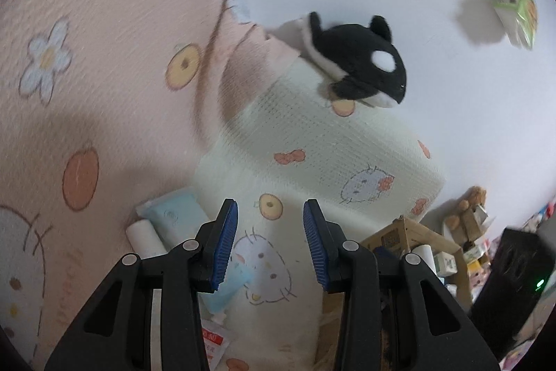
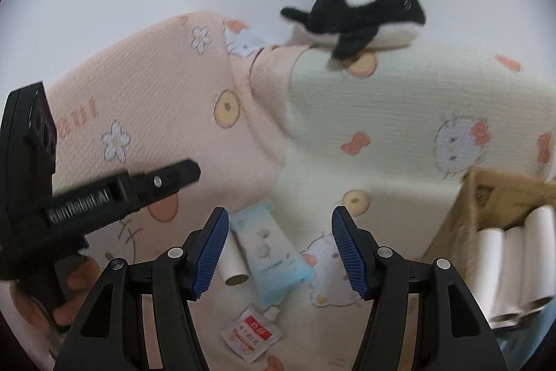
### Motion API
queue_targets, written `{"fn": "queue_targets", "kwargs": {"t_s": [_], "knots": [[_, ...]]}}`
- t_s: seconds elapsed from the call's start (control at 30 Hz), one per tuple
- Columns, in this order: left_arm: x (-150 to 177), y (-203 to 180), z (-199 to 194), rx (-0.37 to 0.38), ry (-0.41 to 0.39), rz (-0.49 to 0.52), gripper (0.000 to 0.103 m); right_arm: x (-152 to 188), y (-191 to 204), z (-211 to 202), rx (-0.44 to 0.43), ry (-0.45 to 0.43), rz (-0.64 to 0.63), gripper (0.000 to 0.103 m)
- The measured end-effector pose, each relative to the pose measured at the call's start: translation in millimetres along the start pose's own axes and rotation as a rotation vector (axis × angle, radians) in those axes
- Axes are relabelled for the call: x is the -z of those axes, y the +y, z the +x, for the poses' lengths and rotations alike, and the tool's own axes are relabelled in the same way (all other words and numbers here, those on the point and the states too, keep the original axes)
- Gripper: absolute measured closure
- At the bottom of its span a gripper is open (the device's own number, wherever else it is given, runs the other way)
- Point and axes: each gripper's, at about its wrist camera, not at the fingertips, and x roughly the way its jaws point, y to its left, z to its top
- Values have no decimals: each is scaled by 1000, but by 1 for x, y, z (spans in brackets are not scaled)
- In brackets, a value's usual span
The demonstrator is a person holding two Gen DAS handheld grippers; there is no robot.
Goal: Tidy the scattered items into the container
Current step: 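Move the right tool back toward the last tube on the bed, then lower the right gripper around the white paper tube and close it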
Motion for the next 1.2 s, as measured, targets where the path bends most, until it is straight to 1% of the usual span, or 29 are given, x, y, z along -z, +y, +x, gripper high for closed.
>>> {"fn": "queue_targets", "kwargs": {"t_s": [0.07, 0.17, 0.23, 0.3, 0.33, 0.43, 0.53, 0.63, 0.7, 0.73, 0.77, 0.83, 0.87, 0.93, 0.97, 1.13, 1.2], "knots": [[3, 7, 0, -18, -7, -2, 55, 8, -2, 10, -63, 16, 30, 44], [13, 21, 1, -67, 0, -2, 54, 18, -5, 28, -111, 78, 74, 44], [24, 37, 7, -76, 45, -27, 54, 24, -4, 41, -99, 123, 87, 44], [37, 54, 13, -80, 94, -68, 54, 31, -2, 51, -105, 147, 88, 44], [45, 66, 17, -93, 119, -99, 54, 34, -2, 54, -111, 153, 91, 44], [61, 86, 23, -116, 150, -149, 54, 46, 4, 67, -114, 182, 83, 44], [71, 98, 24, -100, 151, -171, 54, 55, 13, 75, -119, 188, 44, 44], [78, 107, 26, -87, 146, -184, 54, 62, 22, 81, -159, 183, 7, 44], [82, 114, 28, -77, 146, -217, 54, 66, 29, 87, -166, 182, -33, 49], [85, 120, 31, -69, 146, -242, 54, 69, 32, 87, -165, 175, -53, 68], [87, 123, 33, -61, 149, -253, 54, 73, 35, 90, -169, 174, -82, 81], [91, 133, 41, -19, 183, -291, 54, 79, 39, 97, -164, 207, -113, 81], [92, 138, 45, -14, 197, -329, 54, 82, 39, 99, -169, 212, -107, 81], [97, 151, 51, -11, 200, -406, 54, 87, 38, 104, -210, 224, -85, 81], [98, 154, 52, -15, 195, -418, 54, 88, 38, 107, -216, 231, -82, 81], [98, 155, 61, -65, 171, -397, 54, 91, 41, 117, -225, 220, -115, 81], [97, 154, 65, -74, 179, -395, 54, 92, 41, 122, -237, 224, -120, 81]]}}
